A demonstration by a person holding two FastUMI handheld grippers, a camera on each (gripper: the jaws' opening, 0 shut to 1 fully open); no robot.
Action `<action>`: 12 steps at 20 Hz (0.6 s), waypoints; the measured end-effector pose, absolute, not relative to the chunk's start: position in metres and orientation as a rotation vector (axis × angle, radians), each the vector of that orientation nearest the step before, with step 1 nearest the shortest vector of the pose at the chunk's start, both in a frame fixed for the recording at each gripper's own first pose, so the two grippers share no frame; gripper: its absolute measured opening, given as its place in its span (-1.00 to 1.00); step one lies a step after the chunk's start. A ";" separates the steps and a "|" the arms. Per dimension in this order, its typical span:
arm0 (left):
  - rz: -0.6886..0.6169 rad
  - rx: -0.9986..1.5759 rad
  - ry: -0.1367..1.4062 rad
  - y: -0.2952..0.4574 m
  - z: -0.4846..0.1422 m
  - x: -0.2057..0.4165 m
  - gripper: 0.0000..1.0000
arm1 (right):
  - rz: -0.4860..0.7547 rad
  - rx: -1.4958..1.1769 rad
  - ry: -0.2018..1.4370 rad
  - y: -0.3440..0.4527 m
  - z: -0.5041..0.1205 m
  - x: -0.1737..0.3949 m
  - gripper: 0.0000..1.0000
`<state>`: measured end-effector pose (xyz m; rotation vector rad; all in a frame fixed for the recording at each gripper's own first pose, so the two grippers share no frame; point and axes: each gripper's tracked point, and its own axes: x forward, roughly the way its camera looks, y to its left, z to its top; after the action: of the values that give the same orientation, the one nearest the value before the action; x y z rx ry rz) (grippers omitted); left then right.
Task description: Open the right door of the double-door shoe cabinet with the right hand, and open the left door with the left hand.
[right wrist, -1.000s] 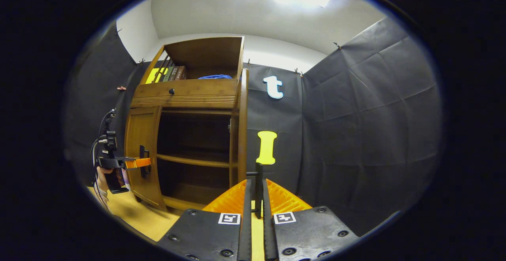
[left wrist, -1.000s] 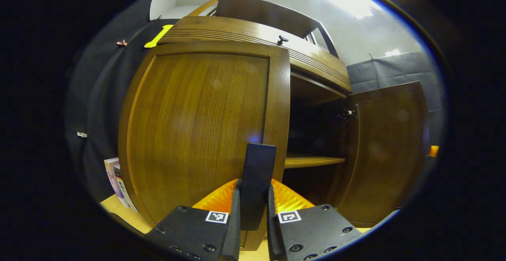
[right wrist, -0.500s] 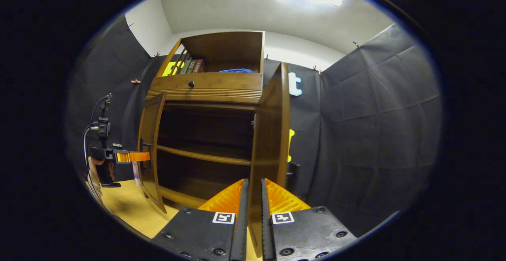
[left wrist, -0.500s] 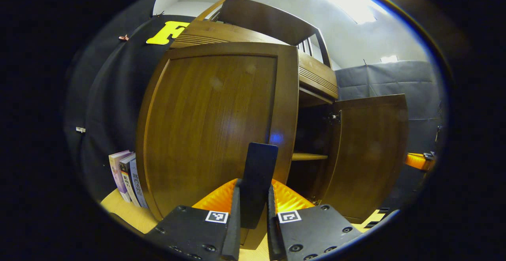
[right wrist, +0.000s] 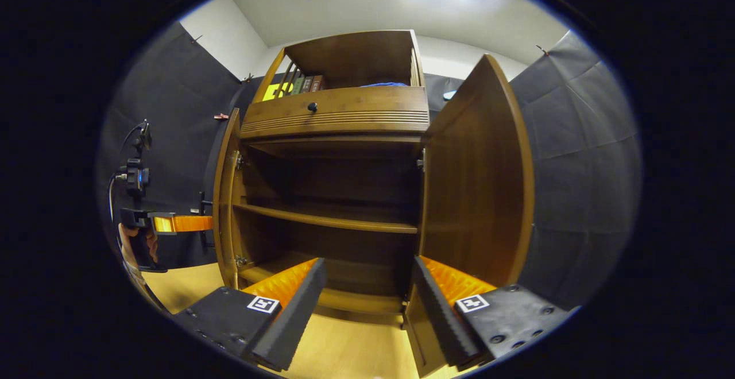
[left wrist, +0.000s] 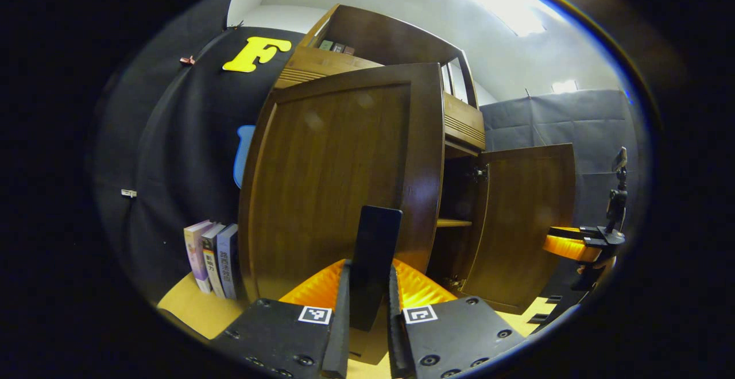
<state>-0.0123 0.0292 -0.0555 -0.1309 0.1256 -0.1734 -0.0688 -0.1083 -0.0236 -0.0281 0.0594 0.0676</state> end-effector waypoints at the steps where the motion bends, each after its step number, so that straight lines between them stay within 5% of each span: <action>1: -0.166 -0.134 0.122 0.034 -0.053 -0.018 -0.38 | 0.071 -0.042 0.054 -0.105 -0.024 -0.066 0.96; 12: 0.012 -0.110 0.105 0.097 -0.041 -0.069 -0.49 | 0.147 0.003 -0.001 -0.068 -0.019 -0.039 0.94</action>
<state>-0.0687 0.0972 -0.0406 -0.1105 0.1053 0.0118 -0.0388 -0.0678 -0.0190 0.0026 -0.0011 0.1471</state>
